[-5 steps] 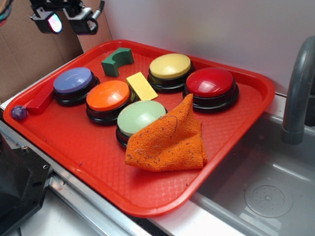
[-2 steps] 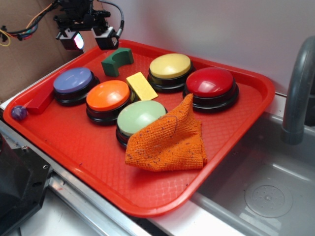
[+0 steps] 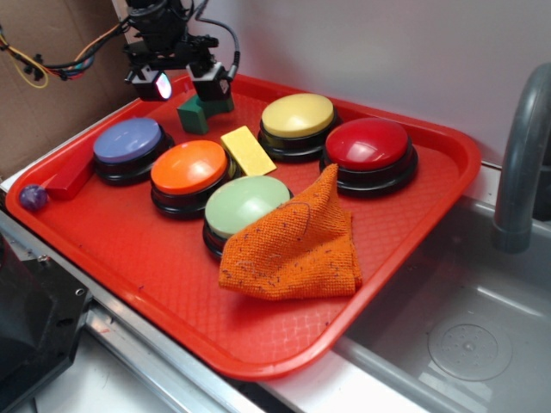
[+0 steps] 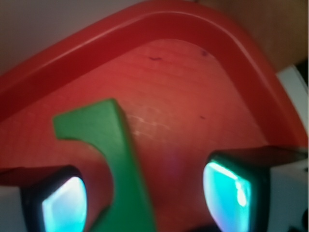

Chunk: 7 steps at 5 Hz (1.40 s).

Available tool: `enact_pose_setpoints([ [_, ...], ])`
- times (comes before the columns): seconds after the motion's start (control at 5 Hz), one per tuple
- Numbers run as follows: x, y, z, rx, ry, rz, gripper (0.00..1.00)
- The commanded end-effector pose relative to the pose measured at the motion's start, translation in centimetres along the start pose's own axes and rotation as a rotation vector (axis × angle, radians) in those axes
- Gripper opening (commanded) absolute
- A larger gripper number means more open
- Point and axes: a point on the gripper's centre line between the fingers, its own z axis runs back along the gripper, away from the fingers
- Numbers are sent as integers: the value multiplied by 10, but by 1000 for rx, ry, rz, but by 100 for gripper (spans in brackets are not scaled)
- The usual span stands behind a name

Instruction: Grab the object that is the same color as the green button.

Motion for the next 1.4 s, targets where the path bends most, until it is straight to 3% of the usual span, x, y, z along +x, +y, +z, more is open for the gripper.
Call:
enact_pose_setpoints([
  [0.0,12,-5,5,20,-45,-12,30],
  [0.2,12,-7,6,38,-37,-24,0],
  [0.4,11,-8,14,-3,-16,-67,0],
  [0.6,9,-12,28,29,1,-130,0],
  [0.8,2,-11,45,-28,-10,-210,0],
  [1.2,-40,-20,105,-69,48,-354,0],
])
